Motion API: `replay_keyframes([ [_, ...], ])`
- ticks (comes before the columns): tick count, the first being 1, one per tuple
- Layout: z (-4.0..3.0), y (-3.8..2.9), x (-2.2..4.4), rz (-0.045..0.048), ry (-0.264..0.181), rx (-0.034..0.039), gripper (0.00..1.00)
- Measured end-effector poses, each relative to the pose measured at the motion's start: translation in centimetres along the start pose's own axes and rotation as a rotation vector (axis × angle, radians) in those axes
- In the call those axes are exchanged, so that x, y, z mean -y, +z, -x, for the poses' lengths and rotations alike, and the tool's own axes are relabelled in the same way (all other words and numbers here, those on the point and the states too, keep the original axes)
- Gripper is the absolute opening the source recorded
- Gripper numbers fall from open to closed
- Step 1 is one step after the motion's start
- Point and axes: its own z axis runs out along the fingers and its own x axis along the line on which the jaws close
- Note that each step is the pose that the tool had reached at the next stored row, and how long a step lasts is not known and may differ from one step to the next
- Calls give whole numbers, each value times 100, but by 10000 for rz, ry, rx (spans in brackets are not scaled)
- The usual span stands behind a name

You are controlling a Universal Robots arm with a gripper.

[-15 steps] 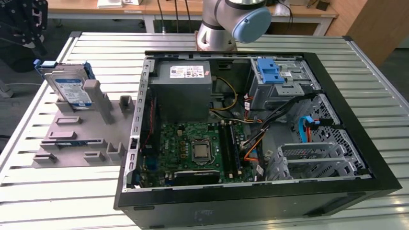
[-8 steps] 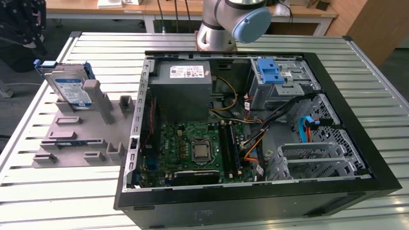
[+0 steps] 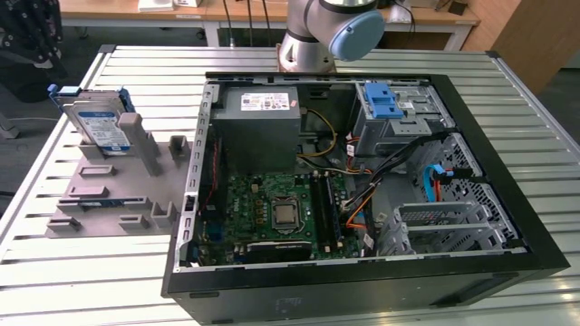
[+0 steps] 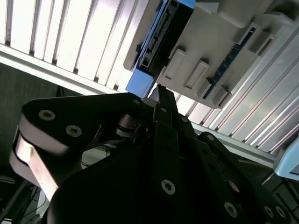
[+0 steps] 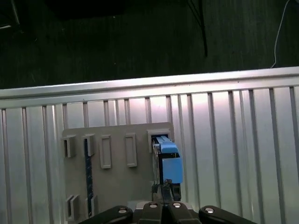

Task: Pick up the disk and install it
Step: 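Pick up the disk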

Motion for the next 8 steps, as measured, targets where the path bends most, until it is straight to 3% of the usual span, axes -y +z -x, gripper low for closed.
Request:
replay_keyframes([
  [6, 0, 0, 0, 1, -210, -3, 11],
  [8, 0, 0, 0, 1, -212, -3, 23],
])
